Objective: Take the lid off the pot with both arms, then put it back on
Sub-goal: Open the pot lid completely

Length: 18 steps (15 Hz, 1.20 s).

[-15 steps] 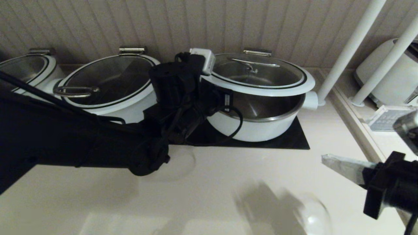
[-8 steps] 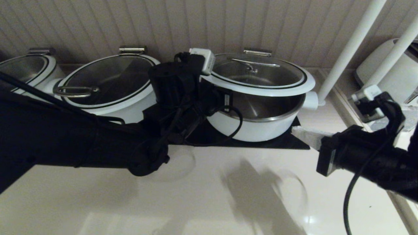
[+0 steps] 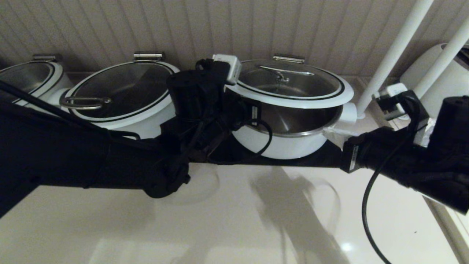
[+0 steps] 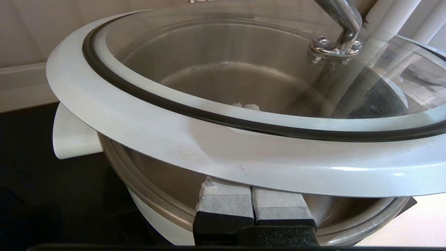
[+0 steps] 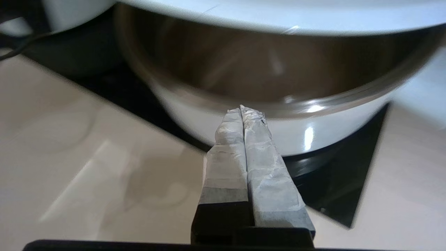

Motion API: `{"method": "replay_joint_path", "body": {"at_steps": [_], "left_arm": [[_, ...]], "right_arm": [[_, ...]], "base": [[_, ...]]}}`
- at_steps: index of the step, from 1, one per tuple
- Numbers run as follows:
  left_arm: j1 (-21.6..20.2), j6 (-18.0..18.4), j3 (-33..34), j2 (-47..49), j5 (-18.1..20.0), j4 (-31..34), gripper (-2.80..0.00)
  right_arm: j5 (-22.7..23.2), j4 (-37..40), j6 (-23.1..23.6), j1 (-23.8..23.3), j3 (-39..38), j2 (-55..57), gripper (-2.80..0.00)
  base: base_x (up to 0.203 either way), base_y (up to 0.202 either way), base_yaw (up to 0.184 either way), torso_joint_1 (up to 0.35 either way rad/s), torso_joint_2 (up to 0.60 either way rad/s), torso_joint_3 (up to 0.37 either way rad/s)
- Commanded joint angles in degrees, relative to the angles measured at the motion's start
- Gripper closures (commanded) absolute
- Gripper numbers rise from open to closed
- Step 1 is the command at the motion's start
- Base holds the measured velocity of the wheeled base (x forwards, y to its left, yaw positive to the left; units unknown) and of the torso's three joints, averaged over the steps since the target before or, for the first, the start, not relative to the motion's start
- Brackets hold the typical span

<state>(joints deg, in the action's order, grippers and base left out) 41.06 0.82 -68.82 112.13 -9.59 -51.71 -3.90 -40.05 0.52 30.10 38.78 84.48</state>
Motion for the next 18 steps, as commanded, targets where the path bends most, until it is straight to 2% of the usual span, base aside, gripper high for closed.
{"method": "replay_joint_path", "body": {"at_steps": [1,6,15,18], "left_arm": [[0.1,0.0,0.0,-0.1,-0.1,-0.3,0.00],[0.0,0.0,0.2,0.1,-0.1,-0.3,0.00],[0.1,0.0,0.2,0.9,-0.1,-0.5,0.00],[0.2,0.6,2.0,0.1,-0.1,-0.5,0.00]], "right_arm": [[-0.2,-0.3,0.1,-1.5,1.4,1.6,0.00],[-0.3,-3.2,0.2,-3.8,6.3,5.3,0.00],[-0.3,-6.4,0.5,-4.2,12.6,8.7,0.00],[-0.3,-6.4,1.1,-4.2,13.3,8.5,0.00]], "base": [[0.000,0.000,0.000,0.000,0.00,0.000],[0.000,0.000,0.000,0.000,0.00,0.000],[0.000,0.000,0.000,0.000,0.00,0.000],[0.000,0.000,0.000,0.000,0.00,0.000]]}}
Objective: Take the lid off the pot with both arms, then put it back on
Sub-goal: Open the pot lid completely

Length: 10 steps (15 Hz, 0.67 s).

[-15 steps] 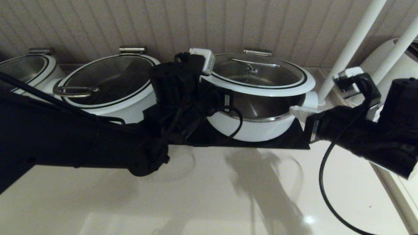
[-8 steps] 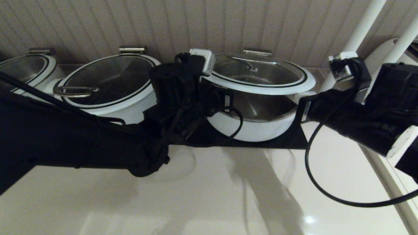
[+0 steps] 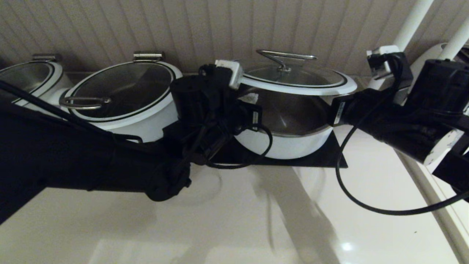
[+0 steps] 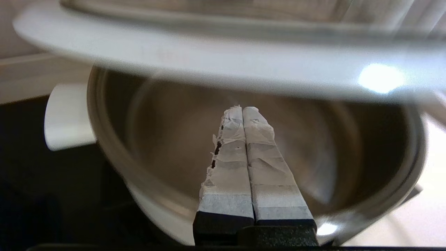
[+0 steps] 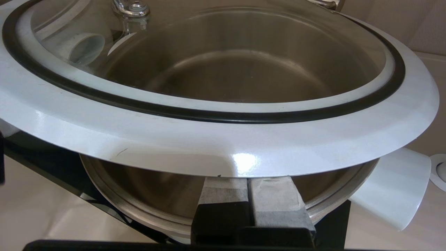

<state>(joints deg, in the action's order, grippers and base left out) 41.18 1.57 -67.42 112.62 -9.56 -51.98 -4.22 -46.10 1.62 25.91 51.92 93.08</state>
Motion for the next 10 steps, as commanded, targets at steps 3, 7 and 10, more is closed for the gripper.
{"method": "replay_joint_path", "body": {"at_steps": [3,7,10], "left_arm": [[0.6,2.7,5.1,-3.4,0.0,-0.6,0.00],[3.8,6.0,10.1,-9.0,0.1,-0.6,0.00],[6.5,8.8,11.8,-12.0,0.0,-0.7,0.00]], "right_arm": [[0.0,-0.3,0.1,0.0,0.5,-0.4,0.00],[0.0,0.0,1.7,-0.1,3.4,-0.7,0.00],[0.1,0.3,2.0,-0.2,4.6,-0.7,0.00]], "base": [[0.000,0.000,0.000,0.000,0.00,0.000],[0.000,0.000,0.000,0.000,0.00,0.000],[0.000,0.000,0.000,0.000,0.00,0.000]]}}
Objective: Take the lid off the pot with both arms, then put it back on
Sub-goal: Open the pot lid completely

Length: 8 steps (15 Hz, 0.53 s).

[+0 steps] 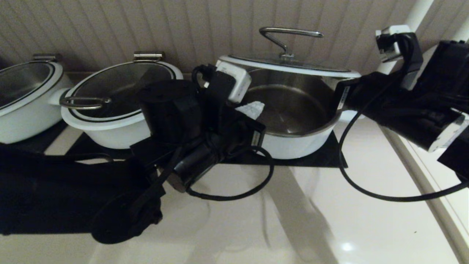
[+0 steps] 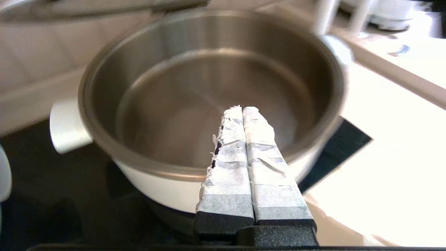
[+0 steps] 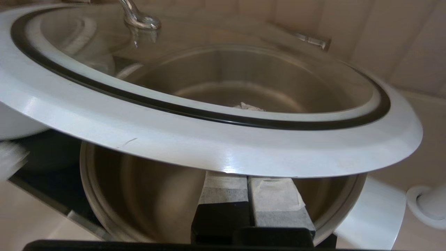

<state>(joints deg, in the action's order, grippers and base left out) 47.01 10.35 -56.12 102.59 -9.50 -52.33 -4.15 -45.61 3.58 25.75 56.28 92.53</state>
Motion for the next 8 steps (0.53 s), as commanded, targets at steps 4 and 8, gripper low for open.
{"method": "replay_joint_path", "body": {"at_steps": [4,8], "left_arm": [[1.5,2.7,7.1,-6.9,-0.4,-0.3,0.00],[1.4,3.9,16.8,-14.4,-2.5,-0.2,0.00]], "right_arm": [[0.0,-0.3,0.0,-0.4,0.4,-0.3,0.00],[0.2,-0.3,0.1,-0.7,0.9,-0.2,0.00]], "base": [[0.000,0.000,0.000,0.000,0.00,0.000],[0.000,0.000,0.000,0.000,0.00,0.000]]}}
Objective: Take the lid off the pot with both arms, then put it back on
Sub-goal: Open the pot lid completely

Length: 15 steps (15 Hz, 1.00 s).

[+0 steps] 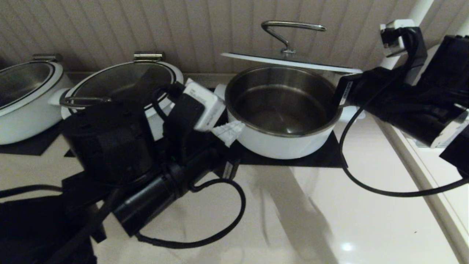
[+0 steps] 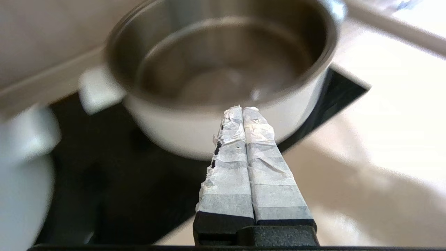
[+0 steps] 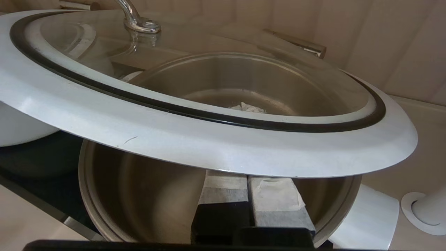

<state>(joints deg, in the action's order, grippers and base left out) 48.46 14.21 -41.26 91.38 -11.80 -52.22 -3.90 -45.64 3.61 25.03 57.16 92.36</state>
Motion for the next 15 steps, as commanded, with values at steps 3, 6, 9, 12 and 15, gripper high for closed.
{"method": "replay_joint_path", "body": {"at_steps": [3,6,9,12,15], "left_arm": [[-1.5,0.0,10.7,-10.1,-4.9,0.1,0.00],[-10.0,0.0,20.1,-18.0,-6.0,0.6,0.00],[-19.2,-0.2,27.7,-26.4,-7.5,4.8,0.00],[-21.5,-0.3,32.8,-34.7,-16.9,14.2,0.00],[-21.6,-0.5,37.6,-44.9,-21.9,23.6,0.00]], "right_arm": [[-0.1,-0.2,0.1,0.0,0.1,-0.2,0.00],[0.0,-0.2,0.1,0.0,0.1,-0.2,0.00],[0.1,-0.2,0.1,0.0,0.1,-0.1,0.00],[0.1,-0.2,0.2,0.0,0.1,-0.1,0.00],[0.1,-0.3,0.2,0.0,0.1,-0.2,0.00]], "base": [[0.000,0.000,0.000,0.000,0.00,0.000],[0.000,0.000,0.000,0.000,0.00,0.000],[0.000,0.000,0.000,0.000,0.00,0.000],[0.000,0.000,0.000,0.000,0.00,0.000],[0.000,0.000,0.000,0.000,0.00,0.000]]}}
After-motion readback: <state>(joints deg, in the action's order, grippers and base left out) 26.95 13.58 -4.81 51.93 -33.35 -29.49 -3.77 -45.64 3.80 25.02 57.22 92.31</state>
